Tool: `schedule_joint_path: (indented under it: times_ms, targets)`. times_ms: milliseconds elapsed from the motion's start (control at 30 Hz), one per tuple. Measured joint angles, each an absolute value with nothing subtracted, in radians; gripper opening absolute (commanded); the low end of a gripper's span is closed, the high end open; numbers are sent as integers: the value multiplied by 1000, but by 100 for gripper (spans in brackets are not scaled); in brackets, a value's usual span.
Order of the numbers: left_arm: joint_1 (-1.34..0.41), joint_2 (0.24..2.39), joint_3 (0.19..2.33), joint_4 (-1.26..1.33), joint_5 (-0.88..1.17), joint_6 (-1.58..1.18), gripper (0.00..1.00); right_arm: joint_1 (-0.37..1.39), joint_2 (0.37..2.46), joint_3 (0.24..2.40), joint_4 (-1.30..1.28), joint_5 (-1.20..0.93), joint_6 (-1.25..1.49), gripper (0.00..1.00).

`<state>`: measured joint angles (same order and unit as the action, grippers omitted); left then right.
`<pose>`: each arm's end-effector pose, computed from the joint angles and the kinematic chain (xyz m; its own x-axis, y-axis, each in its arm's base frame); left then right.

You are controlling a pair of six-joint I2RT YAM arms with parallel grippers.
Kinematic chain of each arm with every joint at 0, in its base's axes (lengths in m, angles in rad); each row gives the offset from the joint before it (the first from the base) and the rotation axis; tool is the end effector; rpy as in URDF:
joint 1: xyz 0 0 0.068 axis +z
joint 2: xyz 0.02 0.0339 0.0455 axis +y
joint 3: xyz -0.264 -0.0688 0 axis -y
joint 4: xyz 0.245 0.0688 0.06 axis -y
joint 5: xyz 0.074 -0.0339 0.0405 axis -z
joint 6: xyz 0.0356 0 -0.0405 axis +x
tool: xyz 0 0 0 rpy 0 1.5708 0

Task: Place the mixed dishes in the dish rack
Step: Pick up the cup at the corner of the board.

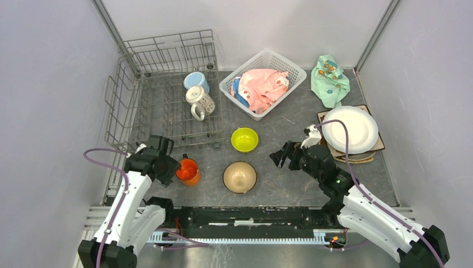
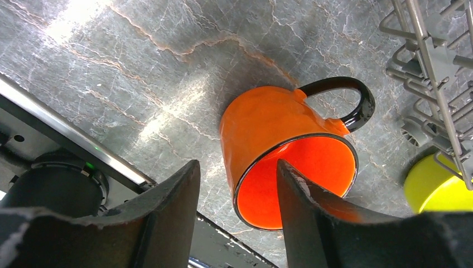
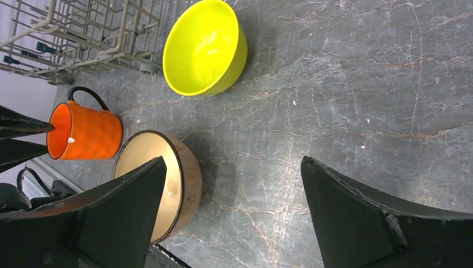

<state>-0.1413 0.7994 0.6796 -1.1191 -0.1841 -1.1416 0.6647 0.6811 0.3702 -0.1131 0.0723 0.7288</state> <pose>0.1216 -0.0107 0.2300 -0.4617 -0.8373 -0.2930 -0.8181 0.5296 -0.2243 0.1325 0.1006 0.2168 -0.6168 0.3606 -0.6997 -0.2046 0.7849 0.5848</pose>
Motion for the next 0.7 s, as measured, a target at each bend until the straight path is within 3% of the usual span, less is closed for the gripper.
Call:
schedule_joint_path:
  times_ms: [200,567,700]
  targets:
    - [-141,794,641,-1097,-175,-1143,52,665,679,361,-112,72,736,98]
    - [-142,798,611,-1066,-152,-1159,3,665,675,360,-105,72,737,98]
    - [-141,787,625,-1087,-157,-1159,2,665,675,360,-101,71,737,98]
